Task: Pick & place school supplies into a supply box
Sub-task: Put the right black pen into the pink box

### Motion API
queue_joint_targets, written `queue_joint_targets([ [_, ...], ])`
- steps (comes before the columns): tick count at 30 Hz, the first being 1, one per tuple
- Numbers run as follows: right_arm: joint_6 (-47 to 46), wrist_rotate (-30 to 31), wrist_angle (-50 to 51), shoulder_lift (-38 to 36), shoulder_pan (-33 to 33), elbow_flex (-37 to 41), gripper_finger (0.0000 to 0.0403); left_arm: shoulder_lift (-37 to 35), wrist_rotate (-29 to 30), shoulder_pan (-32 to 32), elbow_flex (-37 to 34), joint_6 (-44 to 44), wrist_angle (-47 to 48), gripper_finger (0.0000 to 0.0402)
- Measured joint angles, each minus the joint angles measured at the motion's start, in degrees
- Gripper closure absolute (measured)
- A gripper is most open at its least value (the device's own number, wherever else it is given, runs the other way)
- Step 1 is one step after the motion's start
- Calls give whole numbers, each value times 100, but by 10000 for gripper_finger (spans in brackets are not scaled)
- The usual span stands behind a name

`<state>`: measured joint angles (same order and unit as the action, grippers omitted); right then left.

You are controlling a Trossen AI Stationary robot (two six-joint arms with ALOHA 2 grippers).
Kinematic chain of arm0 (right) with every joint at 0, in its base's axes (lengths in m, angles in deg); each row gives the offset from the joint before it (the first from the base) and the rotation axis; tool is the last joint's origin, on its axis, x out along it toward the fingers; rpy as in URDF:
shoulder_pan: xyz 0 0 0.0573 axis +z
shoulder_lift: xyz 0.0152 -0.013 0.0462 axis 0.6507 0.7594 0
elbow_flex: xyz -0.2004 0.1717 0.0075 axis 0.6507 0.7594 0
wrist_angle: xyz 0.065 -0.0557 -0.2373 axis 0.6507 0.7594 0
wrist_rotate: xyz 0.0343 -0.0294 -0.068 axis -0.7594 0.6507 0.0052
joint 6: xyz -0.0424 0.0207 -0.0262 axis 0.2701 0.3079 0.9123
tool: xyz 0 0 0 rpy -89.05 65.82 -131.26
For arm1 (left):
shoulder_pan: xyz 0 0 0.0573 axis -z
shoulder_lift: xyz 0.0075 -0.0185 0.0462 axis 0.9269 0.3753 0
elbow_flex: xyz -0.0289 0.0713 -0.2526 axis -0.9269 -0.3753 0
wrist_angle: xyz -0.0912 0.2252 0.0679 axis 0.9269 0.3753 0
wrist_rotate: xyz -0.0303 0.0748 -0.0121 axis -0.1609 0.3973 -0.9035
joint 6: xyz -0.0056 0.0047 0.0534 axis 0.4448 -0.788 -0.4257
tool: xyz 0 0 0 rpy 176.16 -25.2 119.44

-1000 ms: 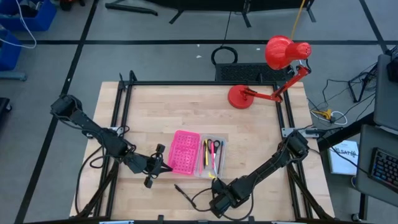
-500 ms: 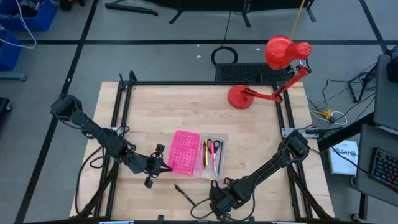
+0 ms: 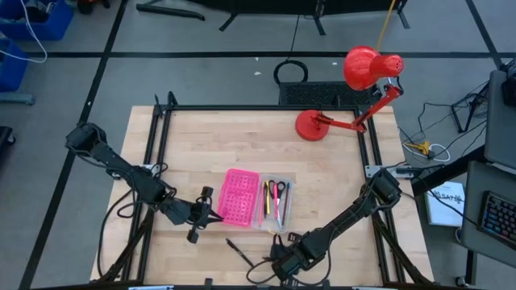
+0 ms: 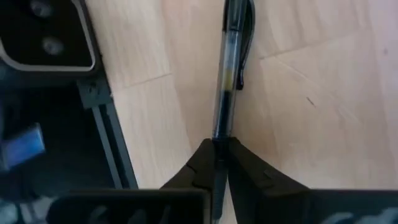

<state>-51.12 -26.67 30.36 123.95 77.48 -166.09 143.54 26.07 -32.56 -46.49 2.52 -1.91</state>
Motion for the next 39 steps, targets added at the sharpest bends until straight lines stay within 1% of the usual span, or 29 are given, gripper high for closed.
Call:
queue_joint_targets([
  [3,422,-73,2,-2,20,0,386,0,0,0,0,38,16,376],
  [6,575,-52,4,-2,31,0,370,0,0,0,0,48,17,376],
  [12,512,-28,-157,-54,41,34,359,0,1,0,0,32,15,376],
  [19,394,208,-420,-498,44,61,349,0,2,0,0,16,14,376],
  [24,244,260,-438,-747,71,82,330,1,2,0,0,14,16,376],
  [28,-24,264,-562,-761,94,83,306,2,0,0,0,12,21,376],
  [31,-244,230,-437,-696,132,63,288,2,2,0,0,12,25,376],
  [34,-332,197,-299,-492,184,48,280,2,2,0,2,12,25,376],
  [37,-370,148,-196,-174,213,48,283,1,2,0,2,14,26,376],
  [39,-590,74,-187,32,214,11,297,2,1,0,2,16,27,376],
])
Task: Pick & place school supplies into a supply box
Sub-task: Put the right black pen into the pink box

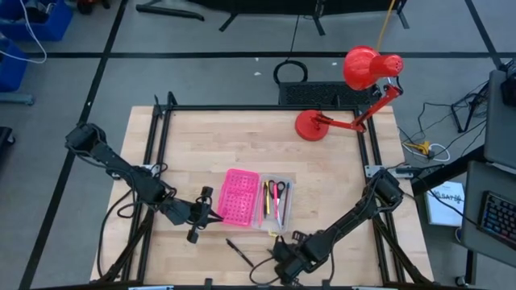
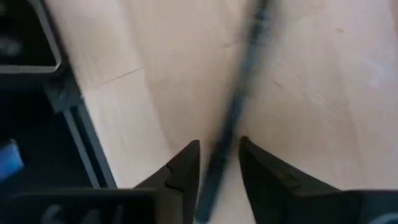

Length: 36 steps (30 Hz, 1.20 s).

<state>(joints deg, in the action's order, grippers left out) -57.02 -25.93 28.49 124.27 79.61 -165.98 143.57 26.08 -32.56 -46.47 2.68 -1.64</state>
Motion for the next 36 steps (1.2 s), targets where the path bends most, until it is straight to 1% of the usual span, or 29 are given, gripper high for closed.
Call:
queue_joint_targets([
  [2,-318,-149,52,105,-10,-8,326,0,-1,0,1,-2,-9,376],
  [4,-486,-211,111,108,-36,-9,365,0,1,0,4,2,0,376],
  [5,-498,-260,122,108,-54,-9,379,0,1,0,4,1,-4,376],
  [6,-535,-289,131,108,-66,-9,383,0,0,0,4,-4,-5,376],
  [9,-754,-235,187,86,-98,-9,381,0,1,0,4,-4,-6,376],
  [12,-740,-158,172,-45,-117,16,382,0,1,0,4,-3,-5,376],
  [17,-679,182,-82,-587,-101,55,382,0,-8,0,4,23,24,376],
  [22,-685,624,9,-1071,-2,92,382,0,-30,0,4,28,37,376],
  [25,-771,685,-115,-1345,46,59,383,0,-33,0,3,28,39,376],
  [28,-814,652,-126,-1460,91,67,383,0,-34,0,2,28,39,376],
  [30,-827,803,-219,-1560,103,74,383,0,-36,0,2,12,29,376],
  [36,-889,1255,-321,-2043,-271,59,383,0,-34,0,2,-7,7,376],
])
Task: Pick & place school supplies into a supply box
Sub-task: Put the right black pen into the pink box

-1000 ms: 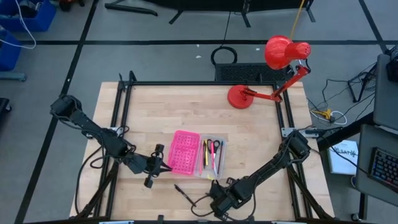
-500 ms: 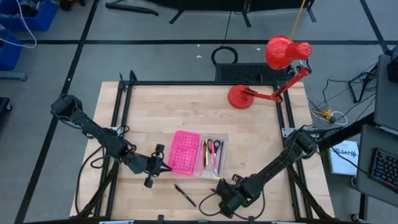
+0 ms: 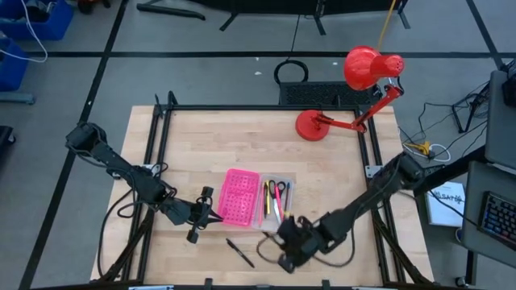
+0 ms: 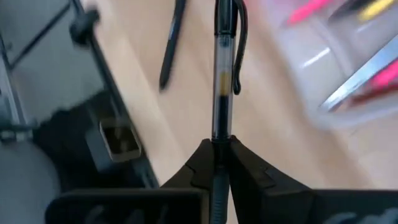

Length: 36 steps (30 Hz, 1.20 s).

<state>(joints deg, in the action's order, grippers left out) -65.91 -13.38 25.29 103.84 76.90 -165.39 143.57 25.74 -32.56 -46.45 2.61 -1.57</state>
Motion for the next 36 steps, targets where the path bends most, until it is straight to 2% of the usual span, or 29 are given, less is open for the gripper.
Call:
queue_joint_targets([
  [6,-116,710,160,-483,-629,-11,384,0,2,0,0,-68,-6,376],
  [11,-1014,1176,138,-493,-1275,136,384,0,-1,0,-4,5,63,376],
  [18,-1963,740,-1342,-485,-1698,1463,379,0,-9,4,-4,205,445,376],
  [24,-2324,534,-2686,-483,-1773,2408,384,0,-5,4,-4,219,503,376],
  [33,-2226,383,-2685,-494,-1829,2586,383,0,7,4,-4,175,496,376],
  [36,-2114,232,-2694,-493,-1829,2588,359,0,7,4,-4,172,496,376],
])
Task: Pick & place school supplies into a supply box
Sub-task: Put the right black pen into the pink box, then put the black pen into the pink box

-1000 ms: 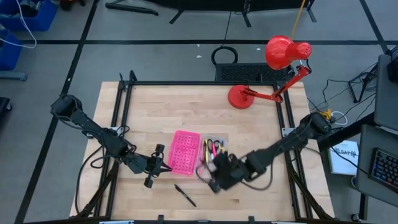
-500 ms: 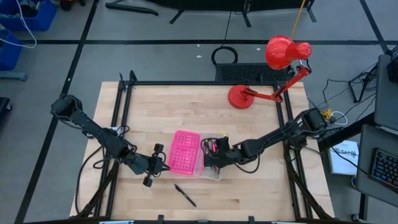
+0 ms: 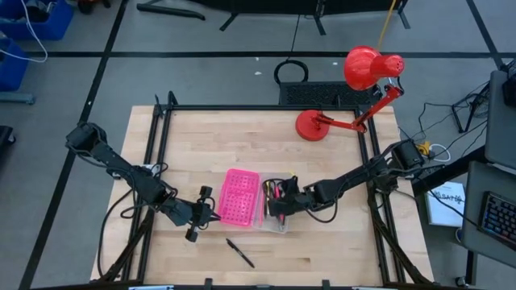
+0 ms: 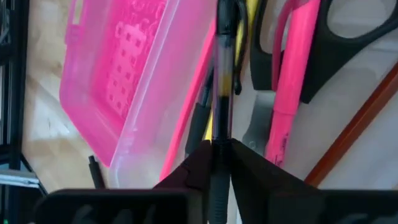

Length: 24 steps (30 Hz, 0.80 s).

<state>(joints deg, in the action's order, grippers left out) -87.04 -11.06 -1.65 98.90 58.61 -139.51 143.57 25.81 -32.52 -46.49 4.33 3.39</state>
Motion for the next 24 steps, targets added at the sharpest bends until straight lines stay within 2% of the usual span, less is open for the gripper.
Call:
queue_joint_targets([
  [5,280,-103,-33,0,0,0,314,0,-4,0,0,-80,0,376],
  [11,648,-127,-37,-1,-7,0,286,0,-7,0,0,-37,0,376],
  [18,1914,-252,-389,-1,49,-127,281,0,-11,0,0,-5,0,376],
  [24,2839,-260,267,-1,275,-1212,303,0,-11,0,0,5,4,376],
])
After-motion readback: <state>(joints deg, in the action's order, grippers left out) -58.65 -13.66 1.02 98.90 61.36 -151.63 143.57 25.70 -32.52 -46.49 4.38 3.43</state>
